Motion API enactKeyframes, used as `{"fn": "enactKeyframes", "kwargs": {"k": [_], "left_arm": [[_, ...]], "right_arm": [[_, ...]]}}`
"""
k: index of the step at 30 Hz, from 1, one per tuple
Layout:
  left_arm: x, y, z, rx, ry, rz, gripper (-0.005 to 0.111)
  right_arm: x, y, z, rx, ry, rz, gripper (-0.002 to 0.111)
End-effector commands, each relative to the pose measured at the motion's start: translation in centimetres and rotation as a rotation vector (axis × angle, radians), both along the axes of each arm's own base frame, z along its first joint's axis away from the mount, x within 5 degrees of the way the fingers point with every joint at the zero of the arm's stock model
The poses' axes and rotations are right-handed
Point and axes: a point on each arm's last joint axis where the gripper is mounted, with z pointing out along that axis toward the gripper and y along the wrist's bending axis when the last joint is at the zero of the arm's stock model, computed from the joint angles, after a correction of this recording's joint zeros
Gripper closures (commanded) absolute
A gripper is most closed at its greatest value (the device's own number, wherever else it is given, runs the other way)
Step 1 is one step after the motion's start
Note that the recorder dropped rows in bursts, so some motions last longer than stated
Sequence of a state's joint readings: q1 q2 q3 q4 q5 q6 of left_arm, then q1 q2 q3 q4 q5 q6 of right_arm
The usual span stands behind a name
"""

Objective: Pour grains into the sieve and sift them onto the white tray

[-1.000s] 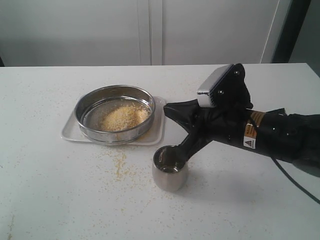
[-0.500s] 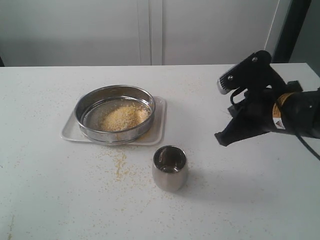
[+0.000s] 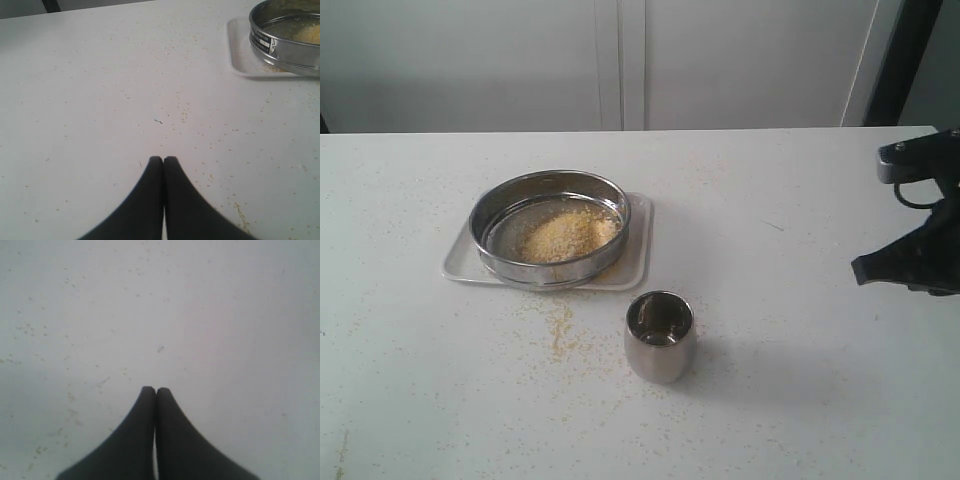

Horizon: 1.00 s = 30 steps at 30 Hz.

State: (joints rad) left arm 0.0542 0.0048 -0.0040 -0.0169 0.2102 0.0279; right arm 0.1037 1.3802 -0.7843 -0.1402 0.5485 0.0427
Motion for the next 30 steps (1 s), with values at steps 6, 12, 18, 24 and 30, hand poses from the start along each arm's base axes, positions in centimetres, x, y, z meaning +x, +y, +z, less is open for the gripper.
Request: {"fn": "enactKeyframes", "kwargs": {"k": [6, 12, 18, 24, 30], "left_arm": [[0.0, 0.0, -0.1, -0.009, -0.002, 0.003, 0.107], [0.0, 0.0, 0.0, -0.009, -0.012, 0.004, 0.107], [0.2, -0.5, 0.7, -0.390, -0.091, 0.059, 0.107], [0.5, 0.0, 2.5, -0.653, -0.289, 0.127, 0.107], [0.1, 0.5, 6.6, -0.688, -0.528, 0.111, 0.107]], "right_arm": [[-0.3, -1.7, 0.0, 0.032, 0.048, -0.048, 0.108], [-0.1, -1.6, 0.1, 0.033, 0.025, -0.046, 0.108], [0.2, -1.6, 0.3, 0.036, -0.017, -0.044, 0.108], [0.3, -1.6, 0.3, 0.037, -0.022, -0.043, 0.108], [0.3, -1.6, 0.3, 0.037, -0.022, -0.043, 0.108]]}}
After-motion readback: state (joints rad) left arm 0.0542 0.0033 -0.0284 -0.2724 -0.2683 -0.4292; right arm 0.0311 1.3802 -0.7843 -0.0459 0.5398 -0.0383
